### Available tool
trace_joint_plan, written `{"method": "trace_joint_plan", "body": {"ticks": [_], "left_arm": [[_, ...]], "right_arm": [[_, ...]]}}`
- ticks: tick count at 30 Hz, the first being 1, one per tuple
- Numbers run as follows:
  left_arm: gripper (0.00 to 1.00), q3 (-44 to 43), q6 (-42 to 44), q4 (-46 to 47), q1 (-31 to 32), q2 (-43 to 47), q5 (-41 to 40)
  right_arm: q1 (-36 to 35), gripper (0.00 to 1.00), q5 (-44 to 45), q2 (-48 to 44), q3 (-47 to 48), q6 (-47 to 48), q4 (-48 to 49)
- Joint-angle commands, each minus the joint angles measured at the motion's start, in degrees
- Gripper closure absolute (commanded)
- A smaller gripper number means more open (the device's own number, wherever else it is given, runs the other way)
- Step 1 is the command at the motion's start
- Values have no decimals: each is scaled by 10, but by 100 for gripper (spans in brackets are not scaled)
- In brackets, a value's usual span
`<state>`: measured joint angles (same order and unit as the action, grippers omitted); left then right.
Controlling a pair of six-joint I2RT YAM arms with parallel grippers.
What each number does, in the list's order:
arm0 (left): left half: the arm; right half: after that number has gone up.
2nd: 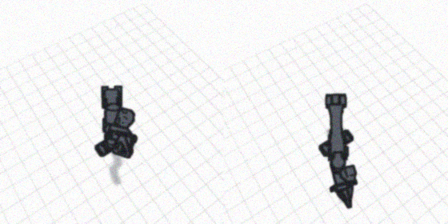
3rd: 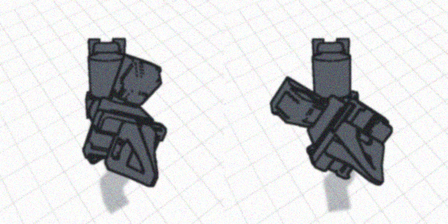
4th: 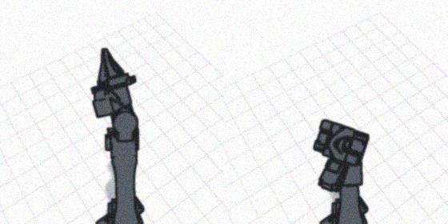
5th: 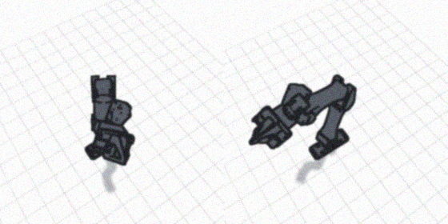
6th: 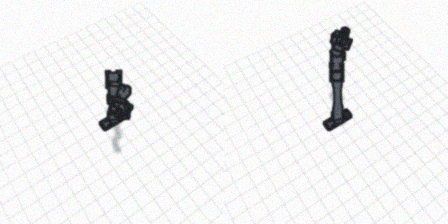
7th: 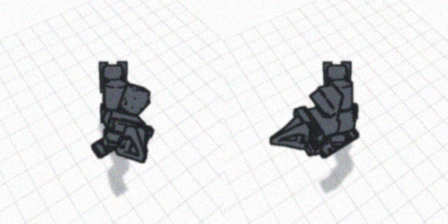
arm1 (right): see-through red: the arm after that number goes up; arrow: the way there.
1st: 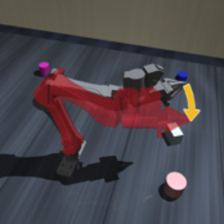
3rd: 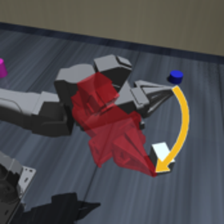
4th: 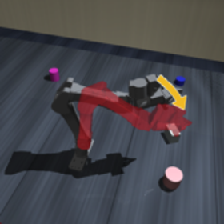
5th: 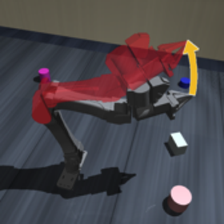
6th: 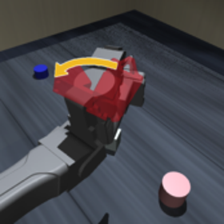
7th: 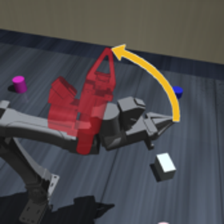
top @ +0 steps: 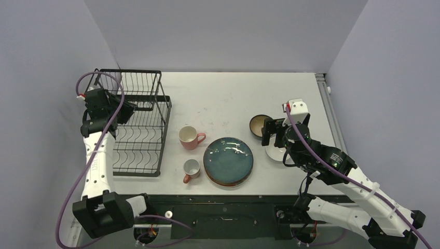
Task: Load the mixed dishes into the dish rack
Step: Move the dish rack to the center of the board.
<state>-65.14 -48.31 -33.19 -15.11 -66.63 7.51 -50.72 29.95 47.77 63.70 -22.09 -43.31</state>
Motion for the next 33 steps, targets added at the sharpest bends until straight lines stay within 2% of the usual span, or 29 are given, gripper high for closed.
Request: {"method": "trace_joint_plan", "body": {"ticks": [1,15,29,33], "left_arm": [[100,-56,42,75,13,-32,67],[100,-187,132,63,84,-159,124],[100,-302,154,111,145,-264,195],[100,-357,172,98,183,-309,225]], "right_arm": [[-3,11,-1,-2,-3,3,19],[-3,11,-1,-7,-4,1,8],[-3,11,1,-16,-7,-2,-4],[-3,11,4,-19,-5,-2,-12]]}}
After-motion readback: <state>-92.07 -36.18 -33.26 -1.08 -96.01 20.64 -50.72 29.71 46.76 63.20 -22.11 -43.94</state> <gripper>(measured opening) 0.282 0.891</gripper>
